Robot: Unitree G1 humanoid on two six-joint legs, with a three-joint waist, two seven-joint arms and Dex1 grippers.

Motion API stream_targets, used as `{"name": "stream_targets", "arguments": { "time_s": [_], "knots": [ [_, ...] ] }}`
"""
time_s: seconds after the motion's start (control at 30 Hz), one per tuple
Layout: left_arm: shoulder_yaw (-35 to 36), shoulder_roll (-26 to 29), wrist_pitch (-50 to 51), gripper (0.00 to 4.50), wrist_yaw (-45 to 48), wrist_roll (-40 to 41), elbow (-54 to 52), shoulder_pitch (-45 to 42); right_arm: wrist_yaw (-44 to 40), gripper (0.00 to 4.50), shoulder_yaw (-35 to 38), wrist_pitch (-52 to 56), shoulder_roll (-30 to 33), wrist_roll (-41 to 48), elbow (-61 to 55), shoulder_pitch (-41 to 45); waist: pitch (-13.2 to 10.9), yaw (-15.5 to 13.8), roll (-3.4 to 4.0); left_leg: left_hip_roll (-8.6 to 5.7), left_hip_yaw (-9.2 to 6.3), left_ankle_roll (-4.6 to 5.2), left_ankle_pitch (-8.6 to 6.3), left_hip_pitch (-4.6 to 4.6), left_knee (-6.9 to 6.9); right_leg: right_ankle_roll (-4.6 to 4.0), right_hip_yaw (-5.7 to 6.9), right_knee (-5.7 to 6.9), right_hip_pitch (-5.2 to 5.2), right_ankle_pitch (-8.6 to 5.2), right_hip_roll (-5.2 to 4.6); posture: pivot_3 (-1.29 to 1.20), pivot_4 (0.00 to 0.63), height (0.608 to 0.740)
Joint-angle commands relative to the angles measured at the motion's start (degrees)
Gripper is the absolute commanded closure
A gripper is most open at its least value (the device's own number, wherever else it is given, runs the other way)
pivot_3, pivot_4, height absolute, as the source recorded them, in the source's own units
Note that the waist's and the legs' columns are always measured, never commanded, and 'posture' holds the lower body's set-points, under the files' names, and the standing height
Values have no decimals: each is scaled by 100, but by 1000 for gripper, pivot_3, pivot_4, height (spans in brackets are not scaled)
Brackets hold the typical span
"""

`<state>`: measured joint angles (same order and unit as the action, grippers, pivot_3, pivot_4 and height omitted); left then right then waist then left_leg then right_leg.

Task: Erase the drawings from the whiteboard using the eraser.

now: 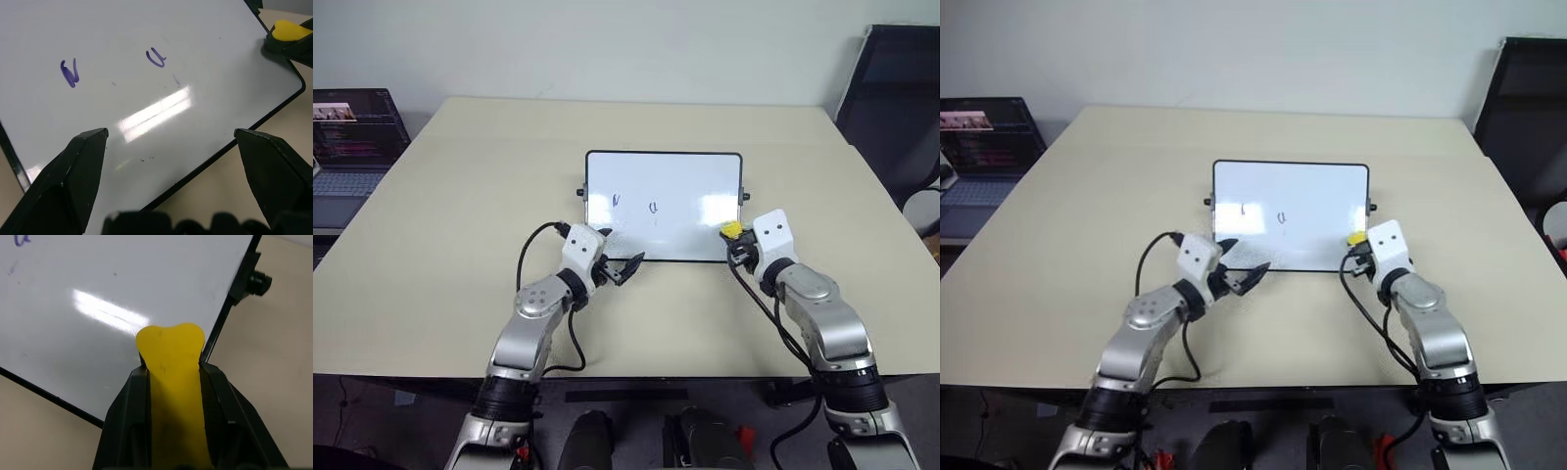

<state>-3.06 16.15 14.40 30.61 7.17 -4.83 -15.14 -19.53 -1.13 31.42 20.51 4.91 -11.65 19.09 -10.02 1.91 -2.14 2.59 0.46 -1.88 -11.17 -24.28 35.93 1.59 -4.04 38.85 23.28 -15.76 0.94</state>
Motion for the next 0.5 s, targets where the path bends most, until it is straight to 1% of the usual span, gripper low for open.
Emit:
{"name": "stream_targets", "arguments": {
  "time_s": [0.03, 0.17, 0.3, 0.5],
  "knots": [
    [99, 9, -235, 0, -22, 123, -292, 85, -486, 3535, 207, -935, 273, 183, -405, -148, -1, 0, 1, -1, 0, 0, 0, -1, -1, 0, 0, -3, 0, 0, 0, 0, 150, 740],
    [163, 7, -451, 0, -46, 142, -94, 19, -1038, 3535, 156, -1847, 646, 175, -376, -449, -1, -8, 0, -2, -2, 0, 0, -4, -1, 0, 2, -6, 1, 0, 0, 0, 150, 740],
    [155, 24, -620, 0, 32, 131, 117, -96, -1545, 3535, -158, -2978, 967, -98, -28, -796, -1, -6, 0, -7, 0, 0, 0, -2, 0, 0, 2, -5, 1, 0, 1, 0, 150, 740],
    [164, 78, -704, 0, 83, 123, 294, -230, -1488, 3535, -200, -3239, 812, -125, 260, -770, -1, 2, 0, -8, 5, 0, 0, 1, 1, 0, -2, -1, 1, 0, 2, 0, 150, 740]
  ]
}}
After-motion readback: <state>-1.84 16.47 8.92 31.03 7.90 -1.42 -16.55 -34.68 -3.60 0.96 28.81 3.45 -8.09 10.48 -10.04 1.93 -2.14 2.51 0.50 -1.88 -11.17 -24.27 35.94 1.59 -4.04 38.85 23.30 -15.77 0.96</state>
